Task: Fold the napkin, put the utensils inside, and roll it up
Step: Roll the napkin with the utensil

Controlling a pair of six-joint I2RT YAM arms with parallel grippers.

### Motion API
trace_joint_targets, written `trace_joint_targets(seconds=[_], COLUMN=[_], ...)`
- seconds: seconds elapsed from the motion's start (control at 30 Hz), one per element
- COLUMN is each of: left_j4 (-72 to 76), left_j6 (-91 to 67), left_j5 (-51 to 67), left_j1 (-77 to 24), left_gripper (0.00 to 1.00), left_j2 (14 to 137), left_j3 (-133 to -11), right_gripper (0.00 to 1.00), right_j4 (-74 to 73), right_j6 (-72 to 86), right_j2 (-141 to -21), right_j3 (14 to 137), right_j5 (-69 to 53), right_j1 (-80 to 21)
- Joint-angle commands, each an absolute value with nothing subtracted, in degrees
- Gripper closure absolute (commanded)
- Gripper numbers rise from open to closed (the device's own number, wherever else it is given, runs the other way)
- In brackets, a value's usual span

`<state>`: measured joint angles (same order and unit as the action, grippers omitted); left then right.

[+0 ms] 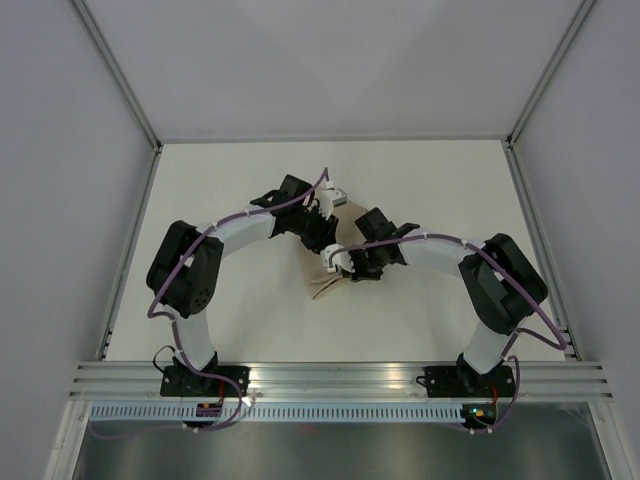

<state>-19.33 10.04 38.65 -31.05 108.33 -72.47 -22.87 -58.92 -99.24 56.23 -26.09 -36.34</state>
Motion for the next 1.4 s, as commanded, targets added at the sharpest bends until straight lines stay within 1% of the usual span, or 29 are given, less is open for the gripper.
trace_joint_targets(seconds=[0.0,0.17,0.27,0.4,0.53,0.6,0.73,1.03,1.23,1.37], left_j4=[-8.04,3.76,11.05,20.11,23.99,25.4,26.8,26.72,26.37,27.59], left_j6=[1.7,-6.06,-10.27,-14.15,-8.36,-3.62,7.01,22.3,30.66,33.3], left_j5=[32.89,24.64,18.92,14.86,8.1,4.76,-2.8,-14.93,-18.89,-18.98], left_j1=[-28.75,-26.81,-26.63,-26.89,-30.48,-32.16,-40.66,-53.5,-61.24,-63.89], left_gripper=[0.6,0.6,0.6,0.59,0.58,0.58,0.56,0.53,0.52,0.51], left_j2=[101.79,92.75,88.43,79.31,72.54,70.32,66.54,67.14,76.71,84.18], left_j3=[-68.83,-59.7,-54.17,-46.86,-40.01,-38.42,-35.08,-33.66,-36.2,-37.44], right_gripper=[0.97,0.98,0.98,0.98,0.98,0.98,0.98,0.98,0.98,0.97], right_j4=[-30.93,-39.63,-46.04,-54.48,-62.99,-64.94,-69.6,-76.72,-81.38,-81.74], right_j6=[-58.62,-60.46,-61.96,-64.85,-66.53,-66.45,-66.27,-65.3,-65.21,-64.51], right_j2=[-101.95,-105.55,-110.11,-115.74,-121.89,-125.06,-129.72,-138.24,-142.73,-143.79], right_j3=[60.36,66.86,71.78,78.47,85.06,88.41,93.59,104.05,109.5,110.13], right_j5=[-31.2,-36.55,-39.81,-42.62,-44.64,-45.0,-45.44,-45.7,-46.05,-45.7], right_j1=[-34.29,-31.65,-29.54,-28.13,-27.16,-26.98,-26.72,-26.28,-26.19,-25.93])
